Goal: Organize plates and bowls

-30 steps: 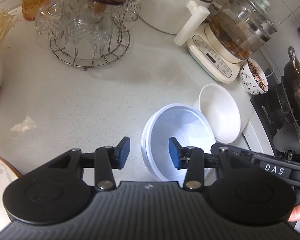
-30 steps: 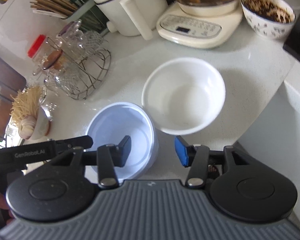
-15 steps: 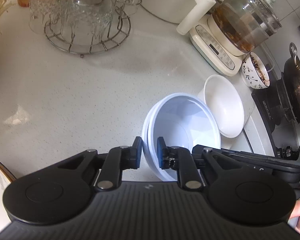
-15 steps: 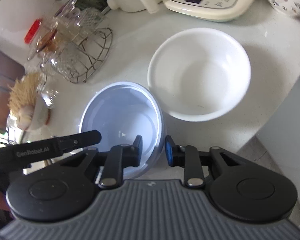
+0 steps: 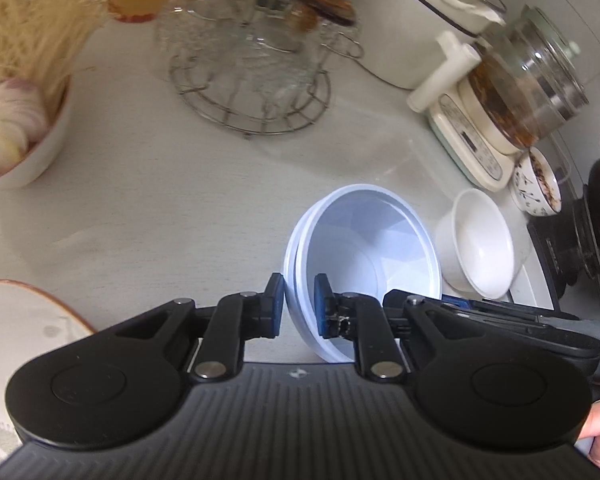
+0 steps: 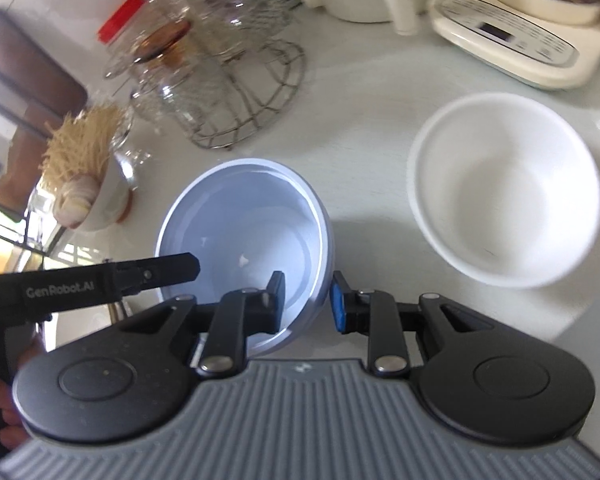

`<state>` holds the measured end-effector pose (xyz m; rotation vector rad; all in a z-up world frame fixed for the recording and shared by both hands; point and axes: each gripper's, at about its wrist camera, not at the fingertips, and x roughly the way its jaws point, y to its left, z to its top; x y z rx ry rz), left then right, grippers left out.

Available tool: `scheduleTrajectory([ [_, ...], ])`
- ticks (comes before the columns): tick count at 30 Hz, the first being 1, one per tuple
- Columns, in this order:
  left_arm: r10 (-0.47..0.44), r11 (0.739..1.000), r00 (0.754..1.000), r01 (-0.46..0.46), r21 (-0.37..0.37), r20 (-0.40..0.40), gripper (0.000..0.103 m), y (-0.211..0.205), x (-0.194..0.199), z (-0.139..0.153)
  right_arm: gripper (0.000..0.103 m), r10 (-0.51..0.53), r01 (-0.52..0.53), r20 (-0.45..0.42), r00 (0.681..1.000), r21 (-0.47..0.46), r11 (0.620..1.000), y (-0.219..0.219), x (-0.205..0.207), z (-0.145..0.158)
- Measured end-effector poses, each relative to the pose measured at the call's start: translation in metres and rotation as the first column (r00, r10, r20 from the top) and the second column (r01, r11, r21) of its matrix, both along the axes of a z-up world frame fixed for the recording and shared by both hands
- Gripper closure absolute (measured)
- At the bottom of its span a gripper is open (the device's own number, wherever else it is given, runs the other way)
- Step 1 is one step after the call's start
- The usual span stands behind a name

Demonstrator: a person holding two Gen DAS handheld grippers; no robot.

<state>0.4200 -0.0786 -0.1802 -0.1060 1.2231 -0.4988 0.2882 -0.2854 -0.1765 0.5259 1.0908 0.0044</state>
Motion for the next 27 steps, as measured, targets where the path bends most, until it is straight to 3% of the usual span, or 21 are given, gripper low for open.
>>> scheduleTrajectory([
  [10, 0.061, 0.998, 0.998, -0.062, 0.017, 0.026, 0.082, 0.02, -0.001, 0.004, 0.074, 0.004, -0.003, 0.052, 0.999, -0.035, 0.999, 0.015, 0.003, 0.008],
  [13, 0.077, 0.997, 0.996, -0.077, 0.009, 0.047, 0.074, 0.027, -0.003, 0.01, 0.074, -0.029, 0.033, 0.072, 0.997, -0.051, 0.998, 0.014, 0.0, 0.017],
  [16, 0.082, 0.996, 0.991, -0.083, 0.007, 0.108, 0.063, 0.033, -0.009, 0.024, 0.074, -0.047, 0.057, 0.117, 0.992, -0.084, 0.995, 0.013, -0.008, 0.032],
  [27, 0.051, 0.998, 0.96, -0.042, -0.038, 0.274, 0.062, 0.046, -0.04, 0.09, 0.074, -0.136, 0.207, 0.324, 0.936, -0.195, 0.959, 0.028, -0.06, 0.11],
])
